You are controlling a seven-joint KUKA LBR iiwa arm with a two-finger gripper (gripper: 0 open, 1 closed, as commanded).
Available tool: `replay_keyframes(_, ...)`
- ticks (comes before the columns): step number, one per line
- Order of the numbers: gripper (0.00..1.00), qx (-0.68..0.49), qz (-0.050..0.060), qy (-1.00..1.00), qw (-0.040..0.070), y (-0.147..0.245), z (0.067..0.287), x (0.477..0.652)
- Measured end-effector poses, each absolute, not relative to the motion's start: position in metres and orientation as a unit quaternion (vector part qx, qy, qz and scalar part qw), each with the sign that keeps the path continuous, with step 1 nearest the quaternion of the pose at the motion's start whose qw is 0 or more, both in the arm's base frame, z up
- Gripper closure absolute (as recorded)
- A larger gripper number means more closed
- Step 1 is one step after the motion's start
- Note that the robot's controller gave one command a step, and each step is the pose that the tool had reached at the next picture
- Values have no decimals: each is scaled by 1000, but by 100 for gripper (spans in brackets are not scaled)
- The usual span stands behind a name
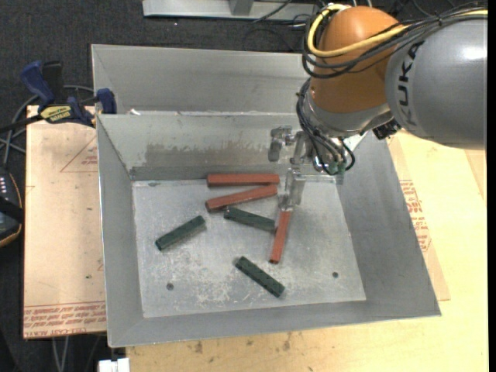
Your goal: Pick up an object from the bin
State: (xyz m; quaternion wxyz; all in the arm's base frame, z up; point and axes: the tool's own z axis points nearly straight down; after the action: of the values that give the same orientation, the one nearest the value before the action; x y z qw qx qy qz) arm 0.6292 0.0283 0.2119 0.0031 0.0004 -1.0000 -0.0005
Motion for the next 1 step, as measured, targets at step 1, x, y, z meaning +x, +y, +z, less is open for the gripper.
replay_keyframes(1,0,42,-1,-999,0,34,67,629)
